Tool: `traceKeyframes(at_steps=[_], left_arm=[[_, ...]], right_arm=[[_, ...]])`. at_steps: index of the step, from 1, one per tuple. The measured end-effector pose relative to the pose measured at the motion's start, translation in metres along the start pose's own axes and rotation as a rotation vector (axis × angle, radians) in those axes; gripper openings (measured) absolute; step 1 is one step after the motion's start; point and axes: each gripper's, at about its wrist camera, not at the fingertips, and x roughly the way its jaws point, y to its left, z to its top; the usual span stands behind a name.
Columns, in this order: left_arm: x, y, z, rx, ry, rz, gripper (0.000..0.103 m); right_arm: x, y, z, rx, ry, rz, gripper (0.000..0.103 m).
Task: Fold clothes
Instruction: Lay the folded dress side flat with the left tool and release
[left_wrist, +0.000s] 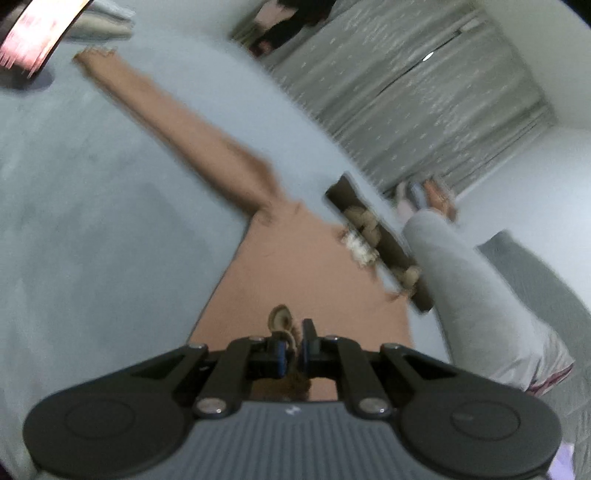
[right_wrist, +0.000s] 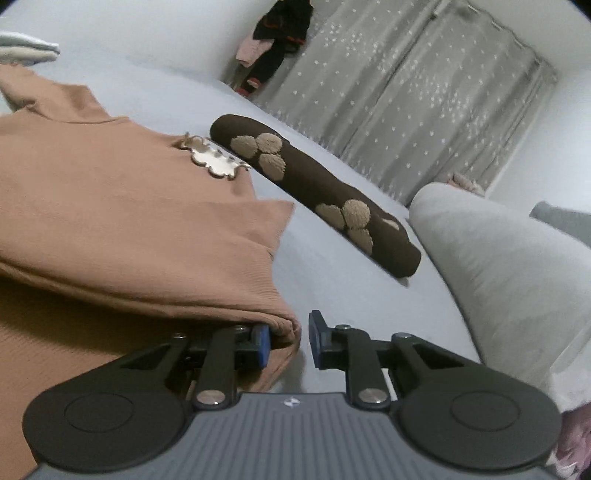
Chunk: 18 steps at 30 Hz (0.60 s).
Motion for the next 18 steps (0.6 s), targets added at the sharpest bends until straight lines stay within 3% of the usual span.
traceKeyframes(at_steps=[2, 5, 9, 10, 14, 18], left_arm=[[0.010, 0.013, -0.006, -0.008, 0.047, 0.045, 0.008], [0.013, 0.022, -0.006, -0.008, 0.079, 0.037, 0.011], [0.001, 0.008, 0.006, 0.088, 0.050, 0.053, 0.038], [-0.002, 0.003, 0.010, 0.117, 0.036, 0.052, 0.039], [0.002, -0.023, 0.028, 0.242, 0.036, -0.003, 0.041], [0.032, -0.062, 0.038, 0.386, 0.076, -0.072, 0.045]], right_arm=[[0.002, 0.001, -0.003, 0.004, 0.008, 0.006, 0.022], [0.005, -0.002, -0.006, 0.038, 0.019, 0.016, 0.029], [0.002, -0.015, -0.006, 0.128, 0.032, 0.068, 0.033], [0.000, -0.020, -0.006, 0.142, 0.040, 0.094, 0.034], [-0.017, -0.043, -0.008, 0.217, 0.067, 0.203, 0.039], [-0.024, -0.070, -0.017, 0.423, 0.062, 0.293, 0.043]])
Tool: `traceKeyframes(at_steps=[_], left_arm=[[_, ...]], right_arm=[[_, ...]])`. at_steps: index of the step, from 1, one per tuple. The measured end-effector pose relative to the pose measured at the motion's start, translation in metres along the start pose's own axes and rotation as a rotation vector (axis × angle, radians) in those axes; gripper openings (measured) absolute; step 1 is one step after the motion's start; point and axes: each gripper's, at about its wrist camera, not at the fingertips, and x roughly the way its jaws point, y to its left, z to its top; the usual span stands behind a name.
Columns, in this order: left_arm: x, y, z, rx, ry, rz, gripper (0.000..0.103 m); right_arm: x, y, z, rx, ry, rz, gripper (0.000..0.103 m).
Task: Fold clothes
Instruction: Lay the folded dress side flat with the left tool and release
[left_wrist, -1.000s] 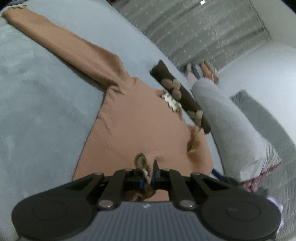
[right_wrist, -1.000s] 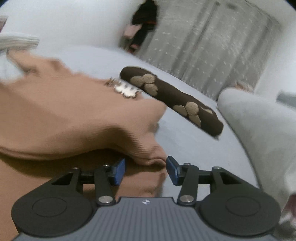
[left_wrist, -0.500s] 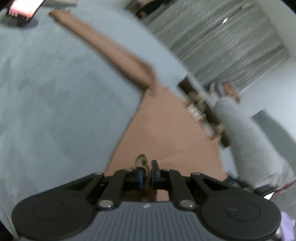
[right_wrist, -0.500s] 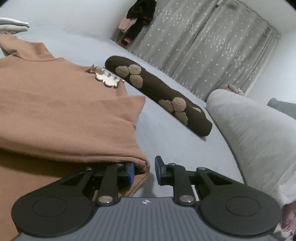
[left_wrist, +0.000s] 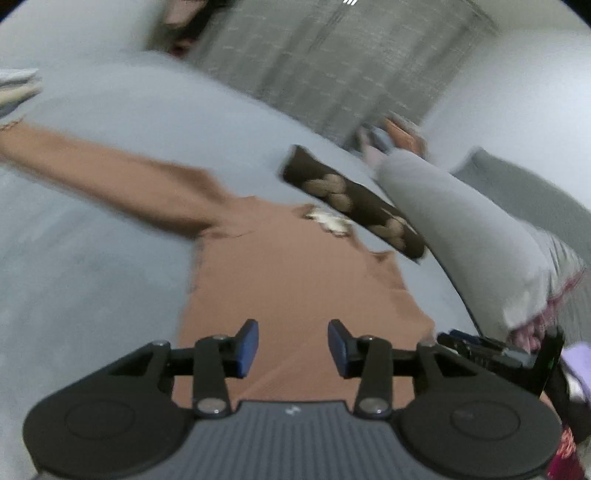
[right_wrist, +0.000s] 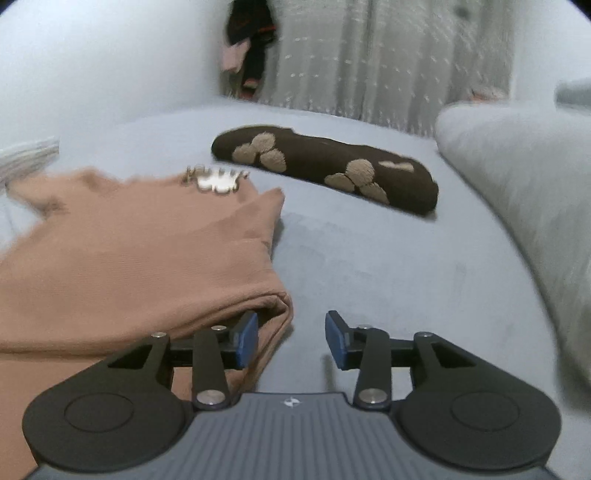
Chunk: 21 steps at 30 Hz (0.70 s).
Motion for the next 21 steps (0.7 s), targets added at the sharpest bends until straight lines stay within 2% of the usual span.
traceKeyframes(at_steps=[4, 7, 14, 21], left_arm=[[0.050, -0.031, 0.021, 0.127, 0.057, -0.098, 0.047], [0.091, -0.045, 0.033, 0.140, 0.107, -0.151, 0.048], [0.184, -0.076, 0.053, 0.163, 0.175, -0.208, 0.049], [0.254, -0.099, 0.071, 0.172, 0.209, -0.247, 0.049]], right_arm=[[0.011, -0.018, -0.002, 0.231, -0.007, 0.089, 0.043], [0.019, -0.023, -0.003, 0.341, -0.011, 0.140, 0.043], [0.026, -0.022, -0.004, 0.390, -0.008, 0.170, 0.045], [0.037, -0.037, -0.008, 0.549, -0.003, 0.224, 0.046]])
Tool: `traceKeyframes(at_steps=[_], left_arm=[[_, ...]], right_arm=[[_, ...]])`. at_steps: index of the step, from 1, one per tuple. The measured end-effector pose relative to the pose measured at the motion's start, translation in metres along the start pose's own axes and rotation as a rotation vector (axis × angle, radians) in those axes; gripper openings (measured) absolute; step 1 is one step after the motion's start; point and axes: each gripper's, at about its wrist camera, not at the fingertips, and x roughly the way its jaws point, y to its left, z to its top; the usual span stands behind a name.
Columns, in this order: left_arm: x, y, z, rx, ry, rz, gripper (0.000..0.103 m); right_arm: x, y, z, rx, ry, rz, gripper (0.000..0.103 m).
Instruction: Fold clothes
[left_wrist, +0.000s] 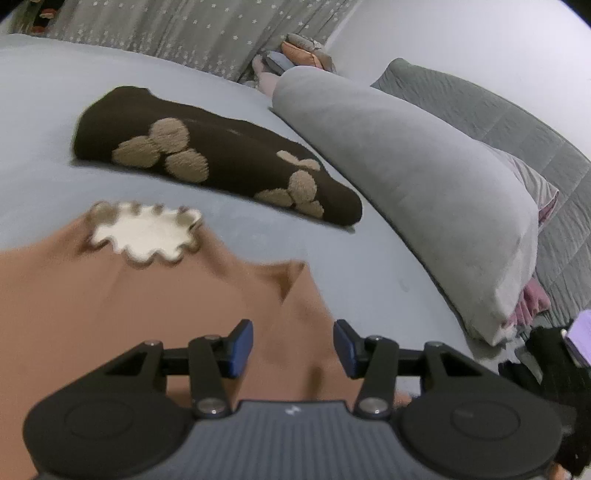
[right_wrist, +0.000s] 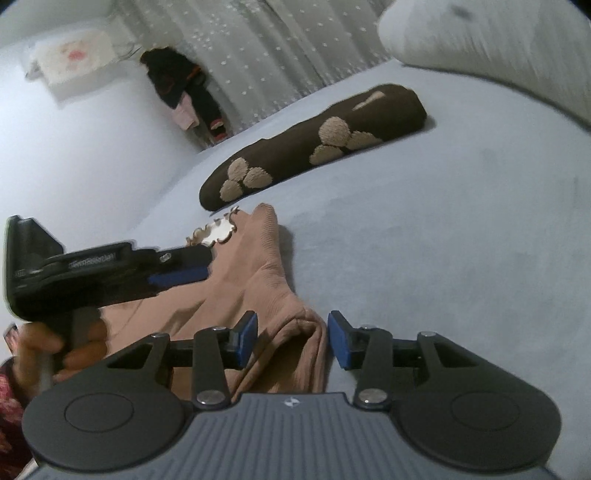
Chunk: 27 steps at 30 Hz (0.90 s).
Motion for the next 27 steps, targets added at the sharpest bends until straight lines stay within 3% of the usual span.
traceKeyframes(at_steps=[5, 6, 7, 8, 9, 10, 13, 14, 19, 23, 25, 26, 27], left_arm=[[0.024, 0.000, 0.010, -0.005, 0.012, -0.013, 0.046], [0.028, 0.000, 0.012, -0.008, 0.017, -0.019, 0.037], [0.030, -0.001, 0.012, -0.011, 0.015, -0.028, 0.015], [0.031, -0.002, 0.013, -0.012, 0.002, -0.037, 0.005], [0.032, -0.003, 0.013, -0.013, -0.010, -0.046, 0.002], [0.033, -0.004, 0.013, -0.014, -0.023, -0.055, 0.002], [0.031, -0.012, 0.011, 0.009, -0.116, -0.083, 0.002], [0.037, -0.013, 0.011, 0.015, -0.113, -0.070, 0.002], [0.074, -0.010, 0.002, 0.070, -0.051, 0.024, 0.004], [0.073, -0.007, 0.008, 0.050, -0.044, 0.012, 0.007], [0.061, -0.004, 0.012, 0.029, -0.077, 0.012, 0.021], [0.053, -0.001, 0.014, 0.011, -0.107, 0.012, 0.024], [0.046, 0.004, 0.016, -0.013, -0.132, 0.000, 0.024]], right_arm=[[0.001, -0.003, 0.001, 0.031, -0.002, 0.015, 0.046], [0.002, -0.004, 0.001, 0.037, -0.005, 0.015, 0.046], [0.002, -0.004, 0.001, 0.042, -0.009, 0.015, 0.045], [0.003, -0.005, 0.000, 0.050, -0.013, 0.015, 0.043], [0.004, -0.006, -0.001, 0.066, -0.019, 0.014, 0.040], [0.005, -0.007, -0.002, 0.082, -0.023, 0.011, 0.024], [0.000, -0.001, -0.002, 0.074, -0.064, -0.045, 0.019], [-0.003, 0.001, -0.002, 0.064, -0.076, -0.066, 0.018], [0.004, 0.001, -0.007, 0.024, -0.059, -0.150, 0.017], [0.005, 0.000, -0.007, 0.006, -0.057, -0.159, 0.018], [-0.001, 0.002, -0.006, -0.006, -0.071, -0.160, 0.023], [-0.004, 0.004, -0.005, -0.017, -0.082, -0.163, 0.031], [-0.008, 0.010, -0.004, -0.053, -0.110, -0.181, 0.033]])
